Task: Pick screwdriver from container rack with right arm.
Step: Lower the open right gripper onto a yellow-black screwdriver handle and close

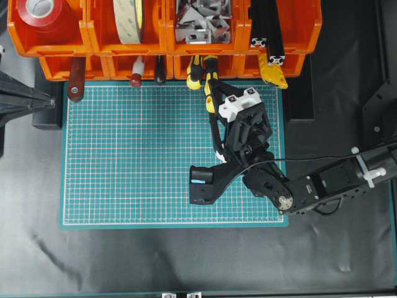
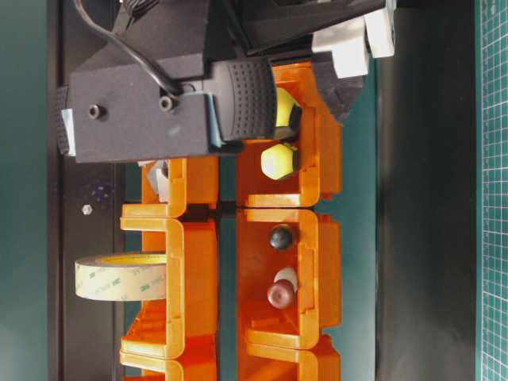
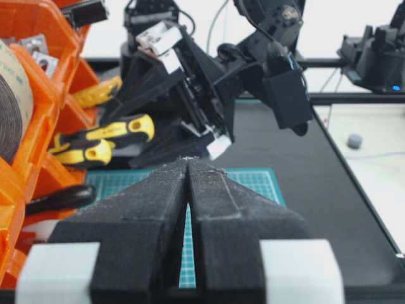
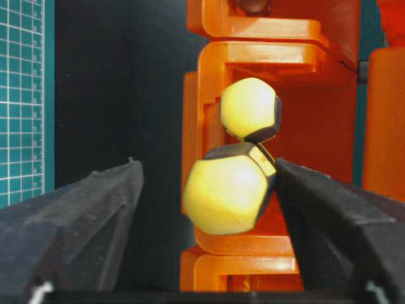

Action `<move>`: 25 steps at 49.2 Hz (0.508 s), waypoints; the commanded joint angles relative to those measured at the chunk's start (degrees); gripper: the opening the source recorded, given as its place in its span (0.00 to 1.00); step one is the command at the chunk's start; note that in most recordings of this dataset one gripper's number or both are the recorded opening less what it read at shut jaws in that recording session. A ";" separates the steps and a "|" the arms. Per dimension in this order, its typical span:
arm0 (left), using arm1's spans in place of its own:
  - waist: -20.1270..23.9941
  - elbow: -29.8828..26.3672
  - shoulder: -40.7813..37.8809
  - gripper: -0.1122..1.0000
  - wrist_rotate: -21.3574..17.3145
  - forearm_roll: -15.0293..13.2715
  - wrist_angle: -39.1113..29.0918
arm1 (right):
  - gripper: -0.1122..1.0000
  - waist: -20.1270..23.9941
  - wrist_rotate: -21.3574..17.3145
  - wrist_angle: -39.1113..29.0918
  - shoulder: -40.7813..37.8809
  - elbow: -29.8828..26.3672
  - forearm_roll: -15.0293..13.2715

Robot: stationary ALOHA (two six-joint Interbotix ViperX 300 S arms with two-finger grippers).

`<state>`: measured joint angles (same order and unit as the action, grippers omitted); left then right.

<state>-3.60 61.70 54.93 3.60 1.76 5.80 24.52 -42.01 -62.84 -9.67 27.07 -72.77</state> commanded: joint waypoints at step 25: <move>-0.26 -1.67 -0.18 0.10 0.26 0.18 0.09 | 0.47 2.02 0.35 -9.58 0.26 -6.77 -0.09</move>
<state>-3.60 61.79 55.02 3.69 1.76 5.71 26.02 -41.84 -69.70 -10.55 22.85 -72.69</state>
